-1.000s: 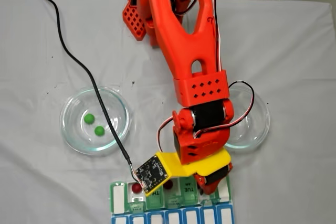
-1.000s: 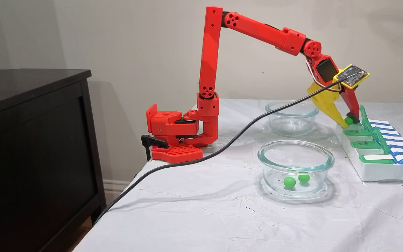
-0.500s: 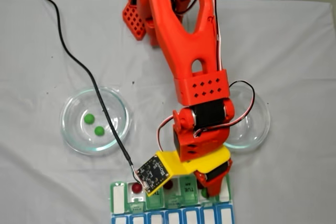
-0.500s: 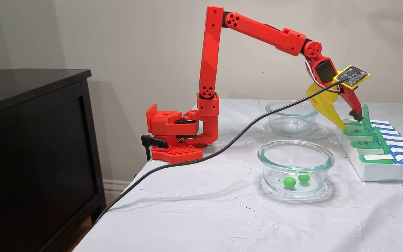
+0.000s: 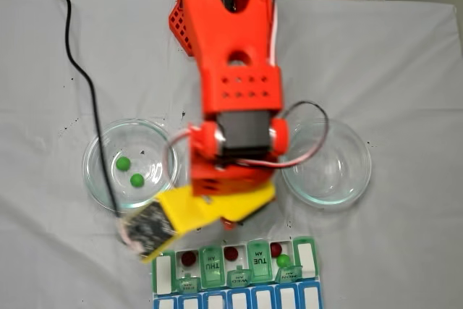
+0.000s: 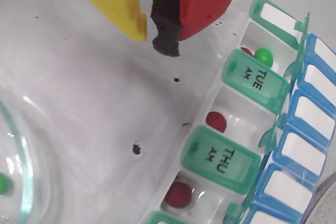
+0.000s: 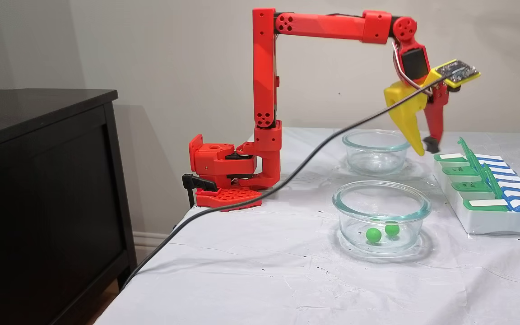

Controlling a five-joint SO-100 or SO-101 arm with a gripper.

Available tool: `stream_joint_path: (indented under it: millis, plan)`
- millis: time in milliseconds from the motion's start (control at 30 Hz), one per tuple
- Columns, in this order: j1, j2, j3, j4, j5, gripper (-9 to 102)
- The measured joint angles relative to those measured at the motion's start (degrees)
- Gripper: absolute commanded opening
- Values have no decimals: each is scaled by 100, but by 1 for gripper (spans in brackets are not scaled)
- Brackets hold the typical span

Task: Sort medicines into box.

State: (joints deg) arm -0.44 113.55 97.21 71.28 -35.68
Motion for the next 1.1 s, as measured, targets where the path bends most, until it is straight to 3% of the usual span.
stream_joint_path:
  millis: [467, 700, 1100]
  plan:
    - [1969, 308, 9, 677, -2892, 0]
    - [2232, 246, 105, 870, -3331, 9]
    - [2558, -114, 519, 343, -3691, 15]
